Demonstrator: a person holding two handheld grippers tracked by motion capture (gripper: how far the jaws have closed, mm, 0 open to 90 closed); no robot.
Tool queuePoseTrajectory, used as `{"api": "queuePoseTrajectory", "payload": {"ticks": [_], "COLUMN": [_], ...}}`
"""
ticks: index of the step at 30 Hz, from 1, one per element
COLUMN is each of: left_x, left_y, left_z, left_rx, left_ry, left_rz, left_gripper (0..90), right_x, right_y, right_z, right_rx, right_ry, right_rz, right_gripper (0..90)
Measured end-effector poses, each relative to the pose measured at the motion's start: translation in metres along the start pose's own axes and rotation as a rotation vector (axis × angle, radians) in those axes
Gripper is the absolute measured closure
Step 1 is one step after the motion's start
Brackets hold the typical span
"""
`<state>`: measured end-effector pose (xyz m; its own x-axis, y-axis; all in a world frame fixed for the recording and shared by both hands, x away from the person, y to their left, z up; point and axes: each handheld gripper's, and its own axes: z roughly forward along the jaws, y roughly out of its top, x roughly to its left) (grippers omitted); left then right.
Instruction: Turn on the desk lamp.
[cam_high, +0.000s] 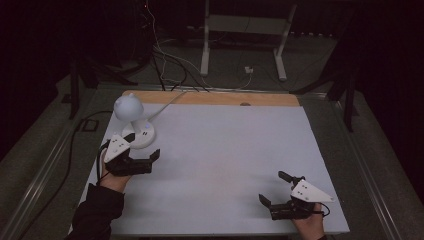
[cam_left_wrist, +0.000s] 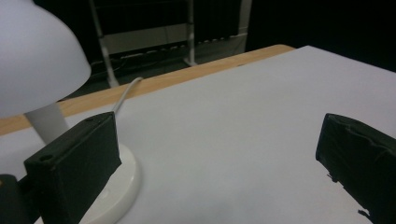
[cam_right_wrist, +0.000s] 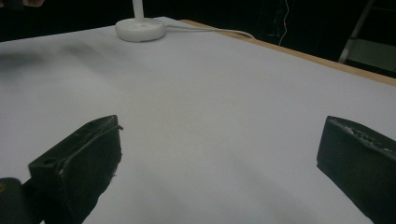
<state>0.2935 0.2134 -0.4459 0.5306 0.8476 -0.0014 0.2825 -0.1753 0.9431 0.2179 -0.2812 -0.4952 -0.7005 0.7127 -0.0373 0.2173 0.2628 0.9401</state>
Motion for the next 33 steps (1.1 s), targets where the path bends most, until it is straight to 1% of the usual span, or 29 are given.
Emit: {"api": "queuePoseTrajectory", "payload": {"ticks": [3,4,5,9,10,12,13,14,15,18,20,21,24,26,29,31,32,33], "left_x": [0.003,0.004,0.004,0.006,0.007,0.009,0.011,0.011,0.012,0.018,0.022,0.022,0.027,0.03,0.034,0.035,0.036,0.036], "left_y": [-0.001,-0.001,-0.001,-0.001,-0.001,-0.001,-0.002,-0.002,-0.002,-0.004,-0.006,-0.006,-0.008,-0.01,-0.012,-0.012,-0.011,-0.011], "left_z": [0.005,0.007,0.007,0.013,0.014,0.018,0.021,0.021,0.023,0.027,0.031,0.031,0.034,0.037,0.039,0.041,0.044,0.044], "left_rx": [0.01,0.014,0.014,0.014,0.014,0.017,0.022,0.022,0.02,0.025,0.03,0.03,0.034,0.046,0.065,0.078,0.098,0.098], "left_ry": [0.035,0.068,0.068,0.101,0.118,0.126,0.144,0.144,0.153,0.179,0.206,0.206,0.209,0.225,0.227,0.235,0.249,0.249], "left_rz": [0.003,-0.009,-0.009,-0.016,-0.023,-0.042,-0.047,-0.047,-0.055,-0.096,-0.112,-0.112,-0.144,-0.15,-0.185,-0.188,-0.191,-0.191], "left_gripper": [0.3,0.3,0.3,0.3,0.3,0.3,0.3,0.3,0.3,0.3,0.3,0.3,0.3,0.3,0.3,0.3,0.3,0.3], "right_x": [0.0,0.0,0.0,0.0,0.0,0.0,0.0,0.0,0.0,-0.001,-0.001,-0.001,0.0,0.0,-0.001,-0.001,-0.001,-0.001], "right_y": [0.0,0.0,0.0,0.0,0.0,0.0,0.0,0.0,0.0,0.0,0.0,0.0,-0.001,-0.001,-0.001,-0.001,-0.001,-0.001], "right_z": [0.0,0.0,0.0,0.0,0.0,0.0,0.0,0.0,0.0,0.0,0.0,0.0,0.0,0.0,0.0,0.0,0.0,0.001], "right_rx": [-0.002,-0.002,-0.001,-0.004,-0.004,-0.003,-0.001,-0.001,-0.004,-0.002,-0.002,-0.002,0.001,0.0,-0.001,0.002,0.002,0.001], "right_ry": [0.001,0.001,0.001,0.003,0.003,0.004,0.005,0.005,0.006,0.007,0.007,0.007,0.009,0.01,0.012,0.012,0.013,0.013], "right_rz": [-0.001,0.001,0.003,0.002,0.002,0.007,0.003,0.003,0.004,0.009,0.006,0.009,0.007,0.005,0.01,0.01,0.011,0.011], "right_gripper": [0.0,0.0,0.0,0.0,0.0,0.0,0.0,0.0,0.0,0.0,0.0,0.0,0.0,0.0,0.0,0.0,0.0,0.0]}}
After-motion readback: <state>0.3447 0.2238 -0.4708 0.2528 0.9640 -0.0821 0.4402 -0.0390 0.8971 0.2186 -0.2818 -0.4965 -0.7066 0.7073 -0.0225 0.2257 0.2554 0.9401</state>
